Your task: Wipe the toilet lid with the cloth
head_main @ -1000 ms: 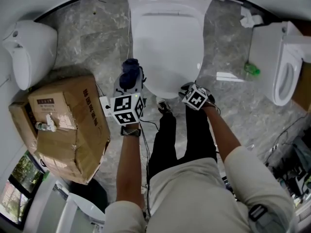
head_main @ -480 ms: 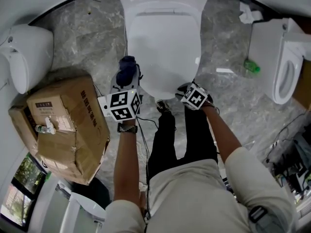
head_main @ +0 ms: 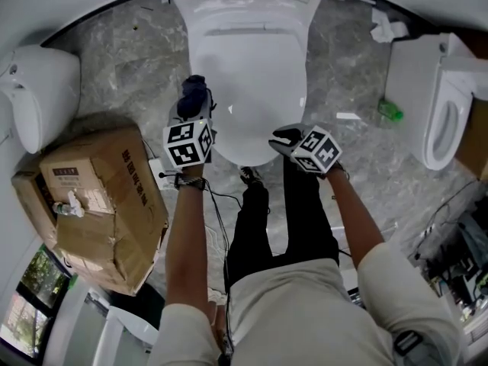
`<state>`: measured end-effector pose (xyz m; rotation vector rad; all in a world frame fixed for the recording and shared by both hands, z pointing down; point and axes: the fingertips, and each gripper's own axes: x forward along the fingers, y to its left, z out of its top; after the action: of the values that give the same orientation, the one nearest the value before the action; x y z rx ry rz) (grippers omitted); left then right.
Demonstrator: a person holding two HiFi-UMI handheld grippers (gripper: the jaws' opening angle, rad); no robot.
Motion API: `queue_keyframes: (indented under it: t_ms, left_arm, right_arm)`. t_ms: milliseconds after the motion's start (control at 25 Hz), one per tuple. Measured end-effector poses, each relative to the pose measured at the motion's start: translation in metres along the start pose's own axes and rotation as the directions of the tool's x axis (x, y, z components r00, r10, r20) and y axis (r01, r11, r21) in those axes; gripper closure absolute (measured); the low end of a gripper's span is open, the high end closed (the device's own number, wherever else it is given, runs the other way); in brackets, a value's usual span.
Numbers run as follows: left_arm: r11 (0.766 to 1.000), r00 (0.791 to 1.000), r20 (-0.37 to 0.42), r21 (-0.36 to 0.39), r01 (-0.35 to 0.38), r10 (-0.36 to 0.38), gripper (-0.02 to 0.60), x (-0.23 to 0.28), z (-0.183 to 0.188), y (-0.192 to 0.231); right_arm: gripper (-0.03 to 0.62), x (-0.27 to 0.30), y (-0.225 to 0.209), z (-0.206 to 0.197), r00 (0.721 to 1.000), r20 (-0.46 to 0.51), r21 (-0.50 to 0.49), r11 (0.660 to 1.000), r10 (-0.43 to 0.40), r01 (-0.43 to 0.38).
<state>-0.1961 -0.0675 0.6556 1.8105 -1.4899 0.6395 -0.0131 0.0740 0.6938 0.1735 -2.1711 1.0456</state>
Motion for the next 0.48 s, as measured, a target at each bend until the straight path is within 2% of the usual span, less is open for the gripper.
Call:
queue_keyframes:
  t_ms: [120, 200, 360, 480]
  left_arm:
    - [1.000, 1.000, -0.020, 0.011, -0.010, 0.011, 0.472, 0.029, 0.006, 0.012]
    - [0.999, 0.998, -0.045, 0.009, -0.038, 0.039, 0.472, 0.047, 0.006, 0.023]
    - [0.994, 0.990, -0.099, -0.032, -0.108, 0.104, 0.469, 0.078, 0.000, 0.051]
    - [0.986, 0.987, -0.095, -0.087, -0.141, 0.132, 0.468, 0.092, 0.002, 0.064]
  right_arm:
    - [0.477, -0.023, -0.025, 0.025, 0.989, 0.099, 0.024, 0.994, -0.107, 0.105]
    - [0.477, -0.039, -0.037, 0.037, 0.977, 0.148, 0.051, 0.988, -0.152, 0.146]
    - [0.477, -0.068, -0.051, 0.057, 0.955, 0.225, 0.076, 0.980, -0.196, 0.183]
    - [0.477, -0.084, -0.058, 0.065, 0.938, 0.264, 0.095, 0.974, -0.225, 0.207]
